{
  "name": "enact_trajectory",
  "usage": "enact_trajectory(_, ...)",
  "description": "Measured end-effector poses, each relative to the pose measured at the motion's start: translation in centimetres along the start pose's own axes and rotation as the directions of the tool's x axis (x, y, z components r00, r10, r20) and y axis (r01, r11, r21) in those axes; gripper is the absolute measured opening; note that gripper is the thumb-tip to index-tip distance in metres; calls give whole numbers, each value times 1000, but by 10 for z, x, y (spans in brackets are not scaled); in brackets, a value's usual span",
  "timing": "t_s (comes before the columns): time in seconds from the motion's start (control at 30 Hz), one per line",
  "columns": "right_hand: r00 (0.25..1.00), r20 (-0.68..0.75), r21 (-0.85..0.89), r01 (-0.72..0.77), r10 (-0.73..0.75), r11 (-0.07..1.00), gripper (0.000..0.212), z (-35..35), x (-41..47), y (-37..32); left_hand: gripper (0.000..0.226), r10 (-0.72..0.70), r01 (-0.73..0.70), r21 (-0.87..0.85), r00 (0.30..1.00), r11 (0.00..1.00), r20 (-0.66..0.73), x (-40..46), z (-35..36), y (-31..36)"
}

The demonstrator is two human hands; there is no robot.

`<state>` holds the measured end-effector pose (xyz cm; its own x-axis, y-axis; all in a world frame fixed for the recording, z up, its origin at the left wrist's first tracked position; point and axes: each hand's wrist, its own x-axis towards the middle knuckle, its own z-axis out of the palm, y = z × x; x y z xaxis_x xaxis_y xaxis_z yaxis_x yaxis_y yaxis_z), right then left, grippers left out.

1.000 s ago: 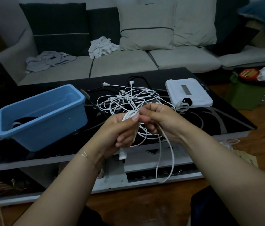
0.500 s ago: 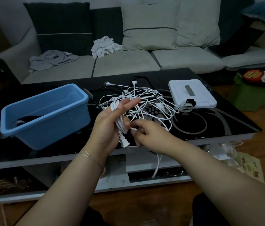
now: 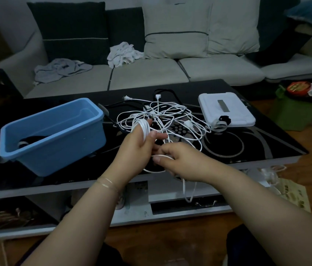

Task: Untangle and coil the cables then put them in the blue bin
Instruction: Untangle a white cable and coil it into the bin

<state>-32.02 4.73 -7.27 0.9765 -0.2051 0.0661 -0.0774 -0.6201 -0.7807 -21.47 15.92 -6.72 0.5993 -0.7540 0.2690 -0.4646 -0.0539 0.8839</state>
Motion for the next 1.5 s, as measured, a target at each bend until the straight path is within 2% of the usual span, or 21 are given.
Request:
enact_trajectory(0.07, 1000, 9, 95, -12, 11, 995, 24, -6, -2, -1, 36, 30, -39, 207, 999, 978, 43, -1, -2, 0)
enact_trajectory(0.1, 999, 44, 145, -23, 17, 989, 23, -8, -3, -2, 39, 30, -41, 243, 998, 969, 51, -2, -3, 1)
enact_trajectory(0.23, 978, 209, 402, -66, -21, 913, 19, -15, -7, -5, 92, 4, -35, 195, 988, 980, 157, -7, -3, 5)
enact_trajectory(0.27, 976, 216, 444, -76, -25, 893, 21, -17, -8, -5, 96, -23, -5, 138, 980, 990, 200, -8, -4, 8)
enact_trajectory(0.3, 978, 206, 478, -79, -24, 875, 24, -20, -7, -4, 89, -37, 14, 99, 971, 995, 235, -8, -5, 9)
enact_trajectory(0.4, 995, 99, 535, -78, 29, 841, 27, -31, -5, -3, 35, -40, 23, 60, 952, 998, 302, -6, -3, 8)
enact_trajectory(0.43, 997, 56, 542, -79, 57, 836, 27, -35, -4, -1, 25, -52, 38, 50, 947, 998, 317, -6, -2, 8)
enact_trajectory(0.53, 997, -8, 555, -61, 78, 830, 37, -46, -2, 5, 21, -54, 62, -11, 934, 998, 352, -7, 1, 8)
enact_trajectory(0.67, 996, -70, 582, -3, 54, 813, 23, -45, 2, 8, 24, -47, 98, -106, 912, 990, 407, -10, 0, 12)
enact_trajectory(0.83, 971, -222, 512, 33, 94, 859, 13, -40, 10, 14, 34, 9, 77, -178, 900, 981, 436, -12, -2, 16)
enact_trajectory(0.97, 975, -186, 543, -1, 122, 840, 12, -32, 15, 18, 34, 77, 47, -280, 907, 959, 415, -12, -3, 14)
enact_trajectory(1.07, 978, -164, 544, -21, 131, 839, 16, -21, 19, 19, 40, 76, 95, -472, 941, 877, 330, -11, -3, 12)
enact_trajectory(1.13, 980, -171, 452, -13, 101, 892, 21, -13, 19, 19, 42, 57, 141, -626, 957, 767, 285, -7, -6, 12)
enact_trajectory(1.2, 980, -193, 333, 12, 56, 943, 22, -4, 20, 17, 44, 8, 163, -701, 972, 695, 234, -4, -9, 13)
enact_trajectory(1.33, 985, -175, 184, 37, -4, 982, 28, 12, 20, 12, 41, -70, 112, -733, 994, 671, 88, -2, -10, 11)
enact_trajectory(1.4, 990, -140, 38, 23, -18, 999, 31, 15, 19, 11, 37, -97, 105, -752, 994, 651, 56, -1, -9, 10)
enact_trajectory(1.5, 998, -62, -85, 10, -15, 996, 18, 17, 16, 8, 34, -101, 87, -756, 995, 649, 28, 0, -9, 9)
